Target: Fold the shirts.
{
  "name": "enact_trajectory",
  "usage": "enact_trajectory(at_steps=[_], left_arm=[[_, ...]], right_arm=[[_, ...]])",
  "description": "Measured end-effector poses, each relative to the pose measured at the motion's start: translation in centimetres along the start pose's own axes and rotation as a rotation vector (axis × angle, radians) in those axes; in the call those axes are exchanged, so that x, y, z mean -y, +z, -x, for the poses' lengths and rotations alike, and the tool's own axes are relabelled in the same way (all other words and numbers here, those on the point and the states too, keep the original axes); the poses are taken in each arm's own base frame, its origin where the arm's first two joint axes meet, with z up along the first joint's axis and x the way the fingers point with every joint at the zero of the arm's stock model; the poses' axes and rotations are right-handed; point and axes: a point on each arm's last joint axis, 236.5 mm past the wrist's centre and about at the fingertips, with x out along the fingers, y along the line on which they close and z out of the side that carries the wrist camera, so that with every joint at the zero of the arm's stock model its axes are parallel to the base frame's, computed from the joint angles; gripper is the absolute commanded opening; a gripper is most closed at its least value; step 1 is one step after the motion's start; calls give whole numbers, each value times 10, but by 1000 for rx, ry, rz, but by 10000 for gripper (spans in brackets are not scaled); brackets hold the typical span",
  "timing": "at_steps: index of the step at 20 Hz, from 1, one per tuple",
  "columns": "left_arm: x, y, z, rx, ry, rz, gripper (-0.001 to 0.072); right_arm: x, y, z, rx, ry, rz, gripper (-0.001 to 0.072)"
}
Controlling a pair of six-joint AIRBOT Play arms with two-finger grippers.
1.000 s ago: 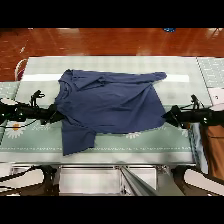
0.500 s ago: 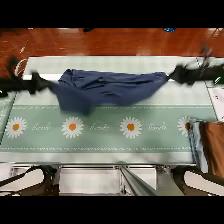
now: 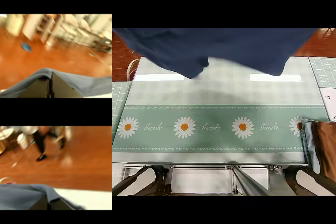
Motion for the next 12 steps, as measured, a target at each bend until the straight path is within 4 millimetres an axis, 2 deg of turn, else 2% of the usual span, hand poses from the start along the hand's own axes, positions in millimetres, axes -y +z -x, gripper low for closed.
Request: enact_trajectory(at_steps=[1,3,7,10,12], left_arm=[[17,10,14,17,22,-62,14],[46,18,42,28,79,-173,15],[83,13,92,25,258,-354,15],[115,3,120,32,302,-445,15],[129,-3,137,30,307,-473,15]], right_arm=[[-9,5,21,23,-27,41,28],[-23,7,60,51,-85,106,28],[-37,-5,119,76,-195,167,28],[-40,-25,141,54,-237,164,28],[-41,-40,145,22,-239,156,28]])
